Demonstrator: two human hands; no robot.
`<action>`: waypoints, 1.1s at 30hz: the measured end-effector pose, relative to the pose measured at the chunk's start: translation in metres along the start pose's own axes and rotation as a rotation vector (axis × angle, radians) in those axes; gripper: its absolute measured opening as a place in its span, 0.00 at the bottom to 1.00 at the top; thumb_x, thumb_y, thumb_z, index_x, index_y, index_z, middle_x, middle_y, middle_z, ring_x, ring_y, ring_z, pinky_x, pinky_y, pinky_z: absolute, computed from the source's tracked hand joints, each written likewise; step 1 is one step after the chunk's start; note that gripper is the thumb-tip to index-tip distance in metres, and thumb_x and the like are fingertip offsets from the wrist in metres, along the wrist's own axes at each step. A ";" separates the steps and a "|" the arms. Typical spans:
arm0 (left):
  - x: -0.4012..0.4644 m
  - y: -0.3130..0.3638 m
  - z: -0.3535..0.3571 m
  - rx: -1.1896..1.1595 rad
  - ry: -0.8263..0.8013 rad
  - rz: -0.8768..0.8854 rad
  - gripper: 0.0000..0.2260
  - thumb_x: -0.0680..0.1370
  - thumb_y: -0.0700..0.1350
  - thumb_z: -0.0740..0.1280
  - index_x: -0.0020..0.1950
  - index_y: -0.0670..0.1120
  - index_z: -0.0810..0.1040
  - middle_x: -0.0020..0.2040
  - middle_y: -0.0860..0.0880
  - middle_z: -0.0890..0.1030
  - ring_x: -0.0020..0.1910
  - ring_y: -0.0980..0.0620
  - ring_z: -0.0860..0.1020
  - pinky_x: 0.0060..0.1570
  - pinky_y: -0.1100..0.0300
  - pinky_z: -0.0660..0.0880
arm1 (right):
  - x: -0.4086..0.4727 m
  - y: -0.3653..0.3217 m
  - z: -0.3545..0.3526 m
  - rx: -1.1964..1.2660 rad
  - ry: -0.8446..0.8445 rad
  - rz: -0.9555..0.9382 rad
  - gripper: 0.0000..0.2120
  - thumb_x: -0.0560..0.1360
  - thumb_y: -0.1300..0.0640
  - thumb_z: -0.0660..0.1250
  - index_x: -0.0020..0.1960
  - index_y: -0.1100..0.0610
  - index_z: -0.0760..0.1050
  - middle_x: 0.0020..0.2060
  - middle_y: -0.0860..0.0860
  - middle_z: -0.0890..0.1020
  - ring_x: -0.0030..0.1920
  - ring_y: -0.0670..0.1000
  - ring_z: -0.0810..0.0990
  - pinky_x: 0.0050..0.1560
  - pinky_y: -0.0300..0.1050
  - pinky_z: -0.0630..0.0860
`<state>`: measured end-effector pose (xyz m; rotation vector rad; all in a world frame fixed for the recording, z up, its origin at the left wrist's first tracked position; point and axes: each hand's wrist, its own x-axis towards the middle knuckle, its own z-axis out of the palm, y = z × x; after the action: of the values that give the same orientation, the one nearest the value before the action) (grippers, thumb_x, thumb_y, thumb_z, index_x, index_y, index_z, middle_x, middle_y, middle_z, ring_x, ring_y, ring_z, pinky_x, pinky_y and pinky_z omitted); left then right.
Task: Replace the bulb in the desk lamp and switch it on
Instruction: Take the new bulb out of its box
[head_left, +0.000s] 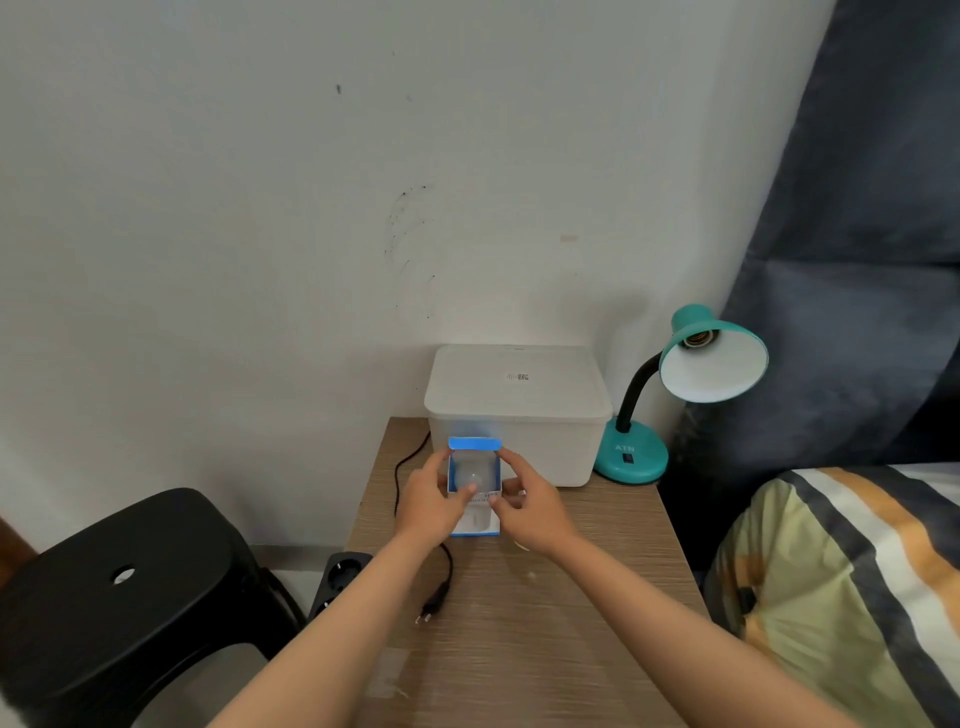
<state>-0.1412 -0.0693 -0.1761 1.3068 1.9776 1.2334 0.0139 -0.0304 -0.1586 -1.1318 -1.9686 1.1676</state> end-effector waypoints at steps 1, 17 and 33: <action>0.000 -0.002 -0.002 0.003 -0.032 0.017 0.29 0.70 0.51 0.72 0.69 0.59 0.64 0.59 0.53 0.73 0.54 0.55 0.74 0.55 0.54 0.74 | 0.001 -0.002 -0.002 -0.041 -0.013 -0.018 0.29 0.75 0.59 0.65 0.72 0.45 0.61 0.51 0.52 0.77 0.49 0.52 0.80 0.43 0.33 0.76; 0.007 -0.003 -0.023 0.109 -0.304 0.097 0.41 0.68 0.50 0.75 0.75 0.55 0.55 0.65 0.48 0.69 0.64 0.53 0.67 0.61 0.60 0.64 | 0.015 -0.011 -0.009 -0.267 0.103 -0.108 0.21 0.72 0.53 0.69 0.64 0.53 0.72 0.52 0.48 0.80 0.42 0.45 0.77 0.47 0.42 0.77; 0.006 -0.003 -0.027 0.070 -0.302 0.096 0.41 0.67 0.50 0.76 0.74 0.56 0.56 0.65 0.50 0.69 0.64 0.54 0.68 0.60 0.61 0.63 | 0.033 -0.026 0.000 -0.401 0.028 -0.033 0.26 0.61 0.47 0.75 0.56 0.55 0.75 0.49 0.49 0.81 0.48 0.49 0.79 0.47 0.44 0.78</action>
<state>-0.1658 -0.0758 -0.1646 1.5380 1.7747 0.9489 -0.0113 -0.0084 -0.1339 -1.2943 -2.2521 0.7517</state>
